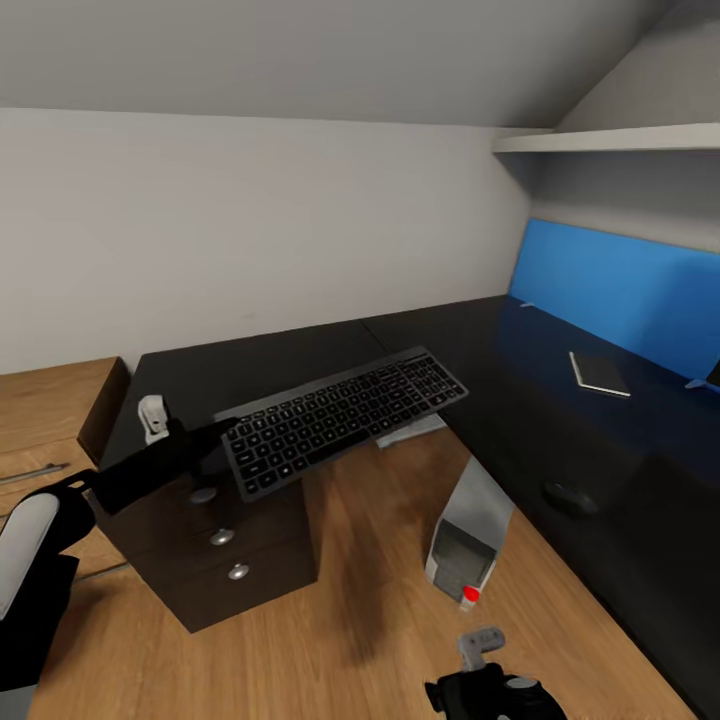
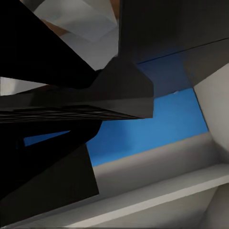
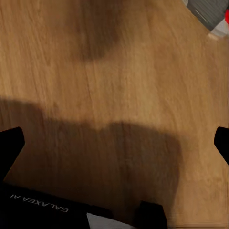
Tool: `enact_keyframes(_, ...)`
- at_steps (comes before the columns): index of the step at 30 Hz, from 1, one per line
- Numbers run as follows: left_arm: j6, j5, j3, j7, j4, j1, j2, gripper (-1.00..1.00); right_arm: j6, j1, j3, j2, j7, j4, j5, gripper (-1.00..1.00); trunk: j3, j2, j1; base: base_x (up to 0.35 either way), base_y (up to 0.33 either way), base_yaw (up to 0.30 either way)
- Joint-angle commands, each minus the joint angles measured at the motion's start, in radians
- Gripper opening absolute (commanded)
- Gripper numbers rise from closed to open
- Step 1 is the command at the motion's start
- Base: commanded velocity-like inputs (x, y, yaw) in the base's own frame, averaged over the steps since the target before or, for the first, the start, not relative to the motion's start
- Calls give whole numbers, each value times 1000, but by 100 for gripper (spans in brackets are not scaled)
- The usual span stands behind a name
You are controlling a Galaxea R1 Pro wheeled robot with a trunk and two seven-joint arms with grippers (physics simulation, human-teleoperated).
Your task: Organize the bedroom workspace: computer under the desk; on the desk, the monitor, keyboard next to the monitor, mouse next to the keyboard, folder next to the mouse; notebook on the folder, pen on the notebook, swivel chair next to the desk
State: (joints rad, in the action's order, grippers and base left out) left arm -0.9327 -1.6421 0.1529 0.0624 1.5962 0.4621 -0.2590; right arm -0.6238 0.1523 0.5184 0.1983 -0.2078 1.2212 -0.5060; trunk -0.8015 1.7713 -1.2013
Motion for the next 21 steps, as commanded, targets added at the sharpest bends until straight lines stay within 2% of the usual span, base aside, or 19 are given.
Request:
enact_keyframes(1,-12,-7,7,8,0,0,0,-100,-1,-5,3,7,11,-1,-10,100,2,-7,4,0,0,-100)
enact_keyframes(5,-22,-9,15,7,-7,1,-1,-100,2,-33,2,15,52,-19,-8,100,15,-35,19,0,0,-50)
enact_keyframes(9,-28,-8,13,6,-37,8,-1,-100,8,-47,1,20,64,-31,-6,100,27,-63,35,0,0,-23)
enact_keyframes(10,-63,-9,13,5,-62,11,0,-100,14,-52,1,25,69,-36,-5,100,30,-70,38,0,0,-184)
enact_keyframes(14,-113,-13,7,-1,-111,35,2,-100,16,-54,2,31,71,-52,-8,100,42,-98,54,0,0,-243)
enact_keyframes(15,-115,-30,3,-10,-133,41,0,-100,16,-54,2,31,71,-53,-9,100,45,-105,58,0,0,-281)
enact_keyframes(16,-115,-104,-16,-28,-194,47,-33,-100,16,-54,3,32,76,-56,-9,100,48,-112,61,0,0,-290)
enact_keyframes(17,-115,-111,-23,-29,-199,48,-39,-100,16,-54,3,32,77,-56,-9,100,51,-119,65,0,0,-290)
enact_keyframes(18,-115,-150,-61,-32,-232,59,-69,-100,17,-54,3,31,80,-63,-8,100,53,-126,69,0,0,-291)
enact_keyframes(20,-115,-174,-78,-32,-268,80,-83,-100,23,-56,3,32,88,-68,-7,100,59,-140,77,0,0,-292)
enact_keyframes(21,-115,-270,-190,-46,-413,215,-167,-100,61,-63,3,32,105,-74,-6,100,62,-147,81,0,0,-292)
